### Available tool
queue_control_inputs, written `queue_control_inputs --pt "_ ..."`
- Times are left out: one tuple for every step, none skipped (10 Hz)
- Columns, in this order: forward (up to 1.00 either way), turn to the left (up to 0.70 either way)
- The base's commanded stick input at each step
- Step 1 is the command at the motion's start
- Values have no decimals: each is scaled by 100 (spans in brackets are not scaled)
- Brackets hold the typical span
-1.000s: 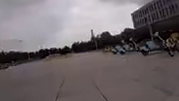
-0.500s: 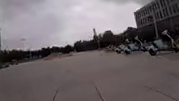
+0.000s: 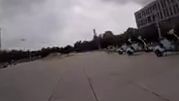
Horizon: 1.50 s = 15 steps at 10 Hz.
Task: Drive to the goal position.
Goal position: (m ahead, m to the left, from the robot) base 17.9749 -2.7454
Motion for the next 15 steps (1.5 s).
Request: queue_control_inputs --pt "85 -3" --pt "85 -3" --pt "85 -3" --pt "85 -3" --pt "85 -3" --pt "85 -3" --pt "85 -3" --pt "85 -3" --pt "85 -3" --pt "85 -3" --pt "85 -3" --pt "85 -3" --pt "85 -3" --pt "85 -3" --pt "85 -3"
